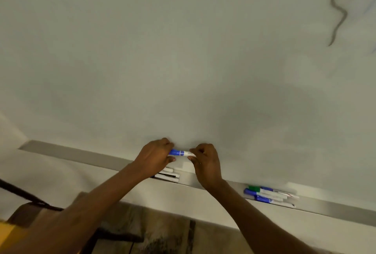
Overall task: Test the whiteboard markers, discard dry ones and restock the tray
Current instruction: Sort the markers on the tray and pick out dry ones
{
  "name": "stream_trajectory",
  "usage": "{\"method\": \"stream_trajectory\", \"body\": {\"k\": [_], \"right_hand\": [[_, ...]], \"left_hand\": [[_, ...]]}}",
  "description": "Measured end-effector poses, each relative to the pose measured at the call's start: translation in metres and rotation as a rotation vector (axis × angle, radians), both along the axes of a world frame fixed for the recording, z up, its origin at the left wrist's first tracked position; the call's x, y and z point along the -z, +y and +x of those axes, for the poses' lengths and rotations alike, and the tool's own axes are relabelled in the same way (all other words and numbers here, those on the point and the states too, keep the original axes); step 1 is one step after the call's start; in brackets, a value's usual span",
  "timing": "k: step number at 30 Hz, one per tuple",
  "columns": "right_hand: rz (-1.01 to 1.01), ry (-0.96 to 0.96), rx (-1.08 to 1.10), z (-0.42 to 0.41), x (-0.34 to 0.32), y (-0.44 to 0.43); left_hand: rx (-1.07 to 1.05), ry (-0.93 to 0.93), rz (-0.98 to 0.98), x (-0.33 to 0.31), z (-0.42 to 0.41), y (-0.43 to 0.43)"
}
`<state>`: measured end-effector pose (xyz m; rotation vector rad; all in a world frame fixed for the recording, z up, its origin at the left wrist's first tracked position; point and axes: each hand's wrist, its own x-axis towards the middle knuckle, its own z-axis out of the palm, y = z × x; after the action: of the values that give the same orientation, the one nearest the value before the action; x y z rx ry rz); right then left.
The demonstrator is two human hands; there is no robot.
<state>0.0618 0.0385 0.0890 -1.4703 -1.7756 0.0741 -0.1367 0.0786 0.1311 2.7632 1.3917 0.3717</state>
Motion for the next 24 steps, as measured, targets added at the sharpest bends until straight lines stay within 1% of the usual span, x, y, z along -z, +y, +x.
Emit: {"method": "stream_trajectory", "body": {"k": [2,3,5,9,13,16,19,24], "right_hand": [[-0.205,0.088,0.009,-0.004,0.027,-0.003],[-0.313,0.102,0.003,-0.006,0.040,-0.006],[-0.394,0.091,0.033,-0.011,0.062,-0.011],[-0.395,-0.005,0.065,-0.025,0.086,-0.012],[-0.485,0.004,0.048,-0.046,0.110,-0.004],[-0.513,-0.020,0.063,-0.059,0.125,0.006],[-0.422,-0.118,0.078,-0.065,0.137,0.013],[-0.419,-0.185,0.091,-0.070,0.142,0.018]], "left_hand": [[-0.023,0.081,-0.063,0.028,-0.010,0.005],[-0.033,0.109,-0.091,0.042,-0.015,0.006],[-0.054,0.128,-0.152,0.066,-0.026,0.005],[-0.069,0.146,-0.245,0.103,-0.046,-0.001],[-0.090,0.205,-0.285,0.133,-0.066,-0.002],[-0.073,0.247,-0.289,0.139,-0.076,-0.004],[-0.060,0.321,-0.291,0.138,-0.078,0.003],[-0.013,0.356,-0.238,0.139,-0.072,0.012]]}}
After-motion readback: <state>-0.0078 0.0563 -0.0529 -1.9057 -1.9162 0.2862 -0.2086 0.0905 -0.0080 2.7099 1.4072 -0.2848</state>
